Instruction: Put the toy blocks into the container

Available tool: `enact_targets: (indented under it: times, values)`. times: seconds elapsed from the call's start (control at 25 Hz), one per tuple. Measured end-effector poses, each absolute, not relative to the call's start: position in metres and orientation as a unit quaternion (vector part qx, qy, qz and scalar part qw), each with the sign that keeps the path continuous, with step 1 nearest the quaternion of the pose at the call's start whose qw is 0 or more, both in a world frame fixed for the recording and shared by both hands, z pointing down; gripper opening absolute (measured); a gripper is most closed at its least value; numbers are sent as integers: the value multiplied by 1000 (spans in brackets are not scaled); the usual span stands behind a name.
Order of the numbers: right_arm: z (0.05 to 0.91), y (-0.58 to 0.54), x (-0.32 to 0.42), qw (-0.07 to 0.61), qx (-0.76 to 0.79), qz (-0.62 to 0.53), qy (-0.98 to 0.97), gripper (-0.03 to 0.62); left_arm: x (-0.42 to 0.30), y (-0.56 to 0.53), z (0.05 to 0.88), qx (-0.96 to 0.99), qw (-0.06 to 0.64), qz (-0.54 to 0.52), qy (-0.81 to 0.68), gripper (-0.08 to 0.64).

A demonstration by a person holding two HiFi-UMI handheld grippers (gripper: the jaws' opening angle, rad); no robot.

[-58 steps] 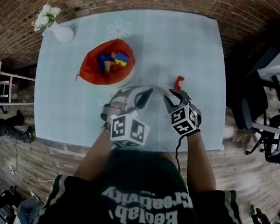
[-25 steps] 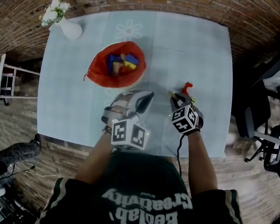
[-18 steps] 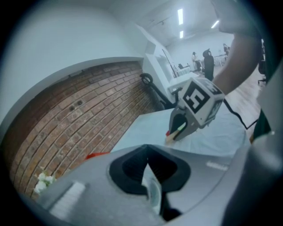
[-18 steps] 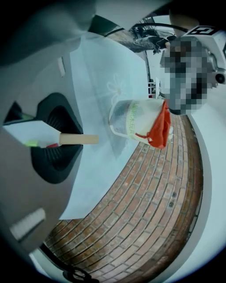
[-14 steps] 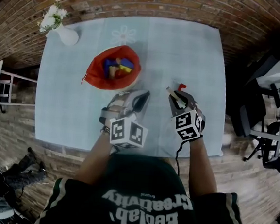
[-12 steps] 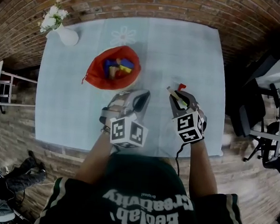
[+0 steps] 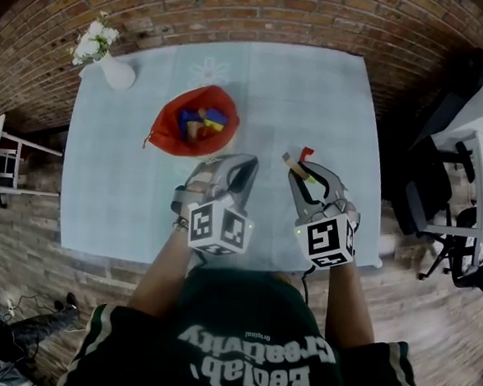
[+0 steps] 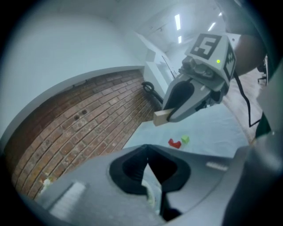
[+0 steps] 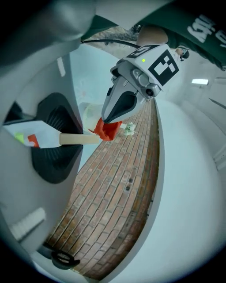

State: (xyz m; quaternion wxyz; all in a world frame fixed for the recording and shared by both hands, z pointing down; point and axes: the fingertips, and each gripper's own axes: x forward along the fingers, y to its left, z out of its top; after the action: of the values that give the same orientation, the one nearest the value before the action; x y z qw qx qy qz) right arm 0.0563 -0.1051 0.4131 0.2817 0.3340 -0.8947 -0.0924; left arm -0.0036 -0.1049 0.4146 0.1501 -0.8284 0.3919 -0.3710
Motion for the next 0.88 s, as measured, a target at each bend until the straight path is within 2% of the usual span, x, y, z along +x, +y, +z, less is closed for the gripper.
enact_targets:
  times: [0.16, 0.48, 0.88]
  values:
    - [400, -89, 56, 257, 334, -118, -899, 77, -3, -99, 410, -829, 156, -369, 391, 5]
    - [396, -83, 48, 256, 323, -129, -902, 77, -8, -96, 403, -825, 158, -364, 401, 5]
    - [384, -89, -40, 240, 265, -159, -920, 78, -81, -94, 399, -799, 147, -375, 447, 5]
